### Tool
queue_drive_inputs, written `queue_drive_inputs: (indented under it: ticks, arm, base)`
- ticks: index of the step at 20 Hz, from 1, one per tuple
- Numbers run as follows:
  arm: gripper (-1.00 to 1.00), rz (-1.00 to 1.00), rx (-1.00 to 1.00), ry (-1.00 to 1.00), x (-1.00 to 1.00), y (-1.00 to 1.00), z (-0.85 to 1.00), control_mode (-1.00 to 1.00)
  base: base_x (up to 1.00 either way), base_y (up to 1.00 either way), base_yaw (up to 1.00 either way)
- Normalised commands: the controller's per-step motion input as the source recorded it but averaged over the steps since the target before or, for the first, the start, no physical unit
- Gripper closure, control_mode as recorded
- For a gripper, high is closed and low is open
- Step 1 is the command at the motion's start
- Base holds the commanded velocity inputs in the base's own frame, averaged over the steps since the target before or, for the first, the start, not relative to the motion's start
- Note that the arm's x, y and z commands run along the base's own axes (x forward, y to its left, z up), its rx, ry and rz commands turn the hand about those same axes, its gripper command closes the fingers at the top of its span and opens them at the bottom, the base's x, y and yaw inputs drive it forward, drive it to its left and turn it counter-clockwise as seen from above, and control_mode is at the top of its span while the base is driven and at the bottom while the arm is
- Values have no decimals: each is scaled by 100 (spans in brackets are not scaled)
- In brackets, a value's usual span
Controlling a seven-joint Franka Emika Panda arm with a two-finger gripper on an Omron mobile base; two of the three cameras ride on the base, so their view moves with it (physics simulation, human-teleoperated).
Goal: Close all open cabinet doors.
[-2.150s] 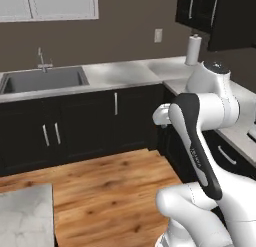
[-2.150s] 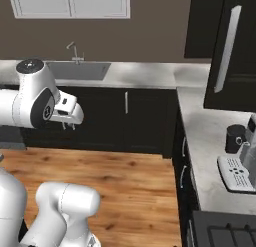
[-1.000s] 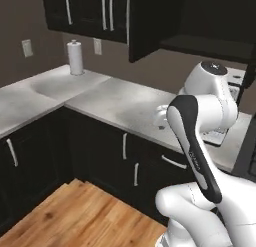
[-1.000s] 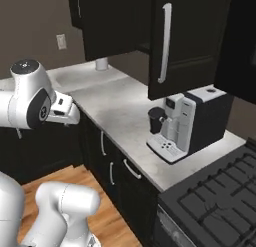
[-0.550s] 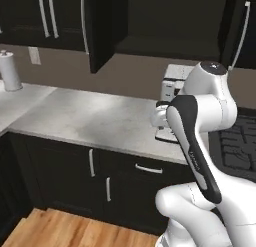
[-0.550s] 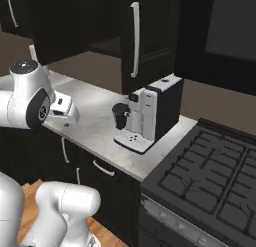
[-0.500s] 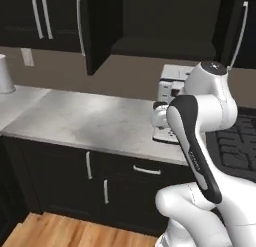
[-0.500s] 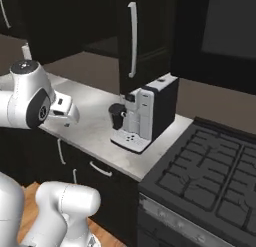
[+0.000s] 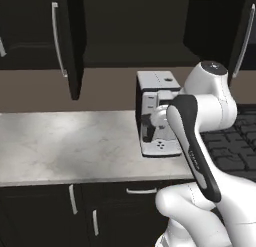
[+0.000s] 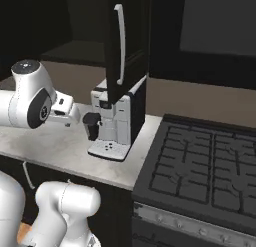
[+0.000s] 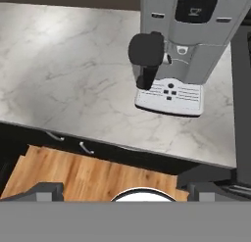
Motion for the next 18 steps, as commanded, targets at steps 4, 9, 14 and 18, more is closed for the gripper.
queue_drive_inputs:
  ticks: [4, 9, 14, 18]
  arm:
    - [-100, 0, 0, 0, 0, 0, 0, 100]
    - [-100, 0, 0, 0, 0, 0, 0, 100]
    - [-100, 0, 0, 0, 0, 0, 0, 100]
    - [-100, 0, 0, 0, 0, 0, 0, 100]
  base:
    - [64, 37, -45]
    - [55, 37, -44]
    - [61, 31, -11]
    - [56, 3, 6]
